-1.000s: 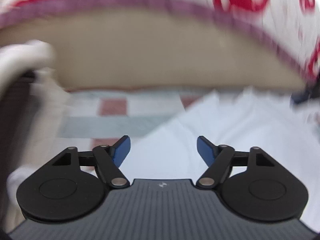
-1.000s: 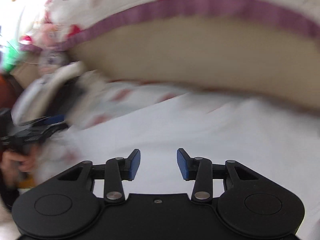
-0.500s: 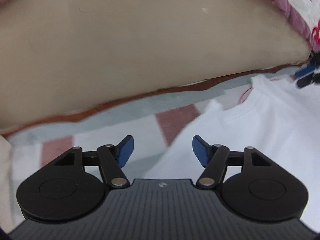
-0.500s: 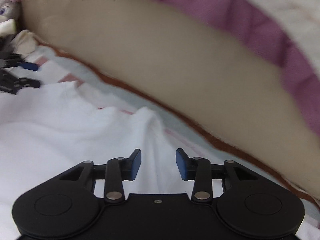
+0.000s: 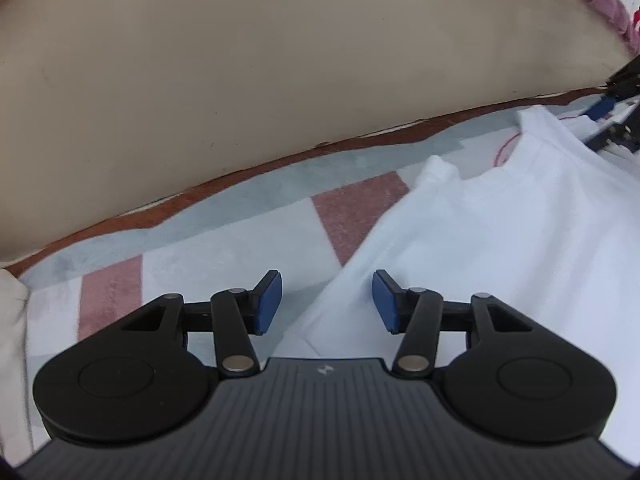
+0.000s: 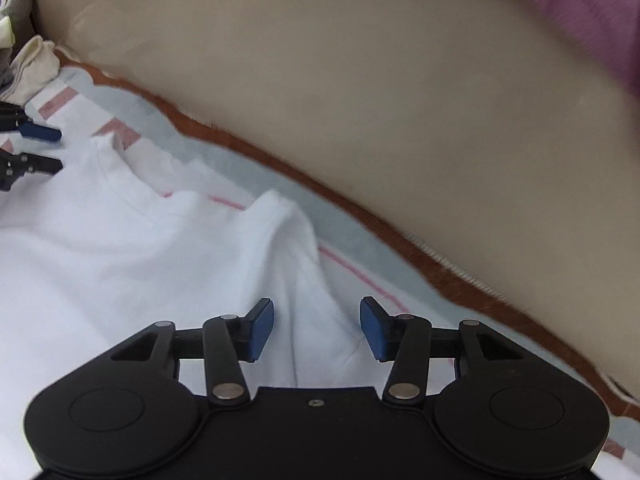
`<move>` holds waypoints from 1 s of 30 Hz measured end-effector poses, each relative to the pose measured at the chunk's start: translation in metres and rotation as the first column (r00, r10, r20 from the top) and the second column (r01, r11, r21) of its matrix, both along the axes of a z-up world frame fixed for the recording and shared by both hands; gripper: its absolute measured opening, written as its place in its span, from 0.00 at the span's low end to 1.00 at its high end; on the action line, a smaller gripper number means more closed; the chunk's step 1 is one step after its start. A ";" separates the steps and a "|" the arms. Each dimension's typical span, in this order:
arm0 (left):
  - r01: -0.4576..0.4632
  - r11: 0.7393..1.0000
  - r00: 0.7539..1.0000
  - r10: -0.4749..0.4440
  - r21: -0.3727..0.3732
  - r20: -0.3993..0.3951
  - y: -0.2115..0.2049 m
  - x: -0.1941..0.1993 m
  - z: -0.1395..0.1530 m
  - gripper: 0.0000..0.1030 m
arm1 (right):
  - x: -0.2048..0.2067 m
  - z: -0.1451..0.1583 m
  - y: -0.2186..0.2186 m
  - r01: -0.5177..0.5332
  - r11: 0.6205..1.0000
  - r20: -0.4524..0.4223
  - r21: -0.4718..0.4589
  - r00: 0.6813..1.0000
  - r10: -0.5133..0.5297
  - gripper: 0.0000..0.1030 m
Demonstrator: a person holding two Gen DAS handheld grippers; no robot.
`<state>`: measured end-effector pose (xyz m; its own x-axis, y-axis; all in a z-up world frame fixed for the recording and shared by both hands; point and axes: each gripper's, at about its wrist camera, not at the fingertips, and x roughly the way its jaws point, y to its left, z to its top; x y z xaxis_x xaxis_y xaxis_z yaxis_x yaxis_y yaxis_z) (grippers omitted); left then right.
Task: Fold clothes
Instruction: 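Open both grippers and move them over the shirt collar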
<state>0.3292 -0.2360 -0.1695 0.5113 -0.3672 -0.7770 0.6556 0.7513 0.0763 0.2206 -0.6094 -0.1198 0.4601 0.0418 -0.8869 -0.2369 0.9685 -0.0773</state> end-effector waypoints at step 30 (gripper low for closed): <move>-0.142 0.968 0.990 0.136 -0.206 -0.045 0.017 0.018 -0.002 0.73 | -0.059 0.025 -0.133 0.388 0.910 0.074 0.148 0.913 -0.401 0.52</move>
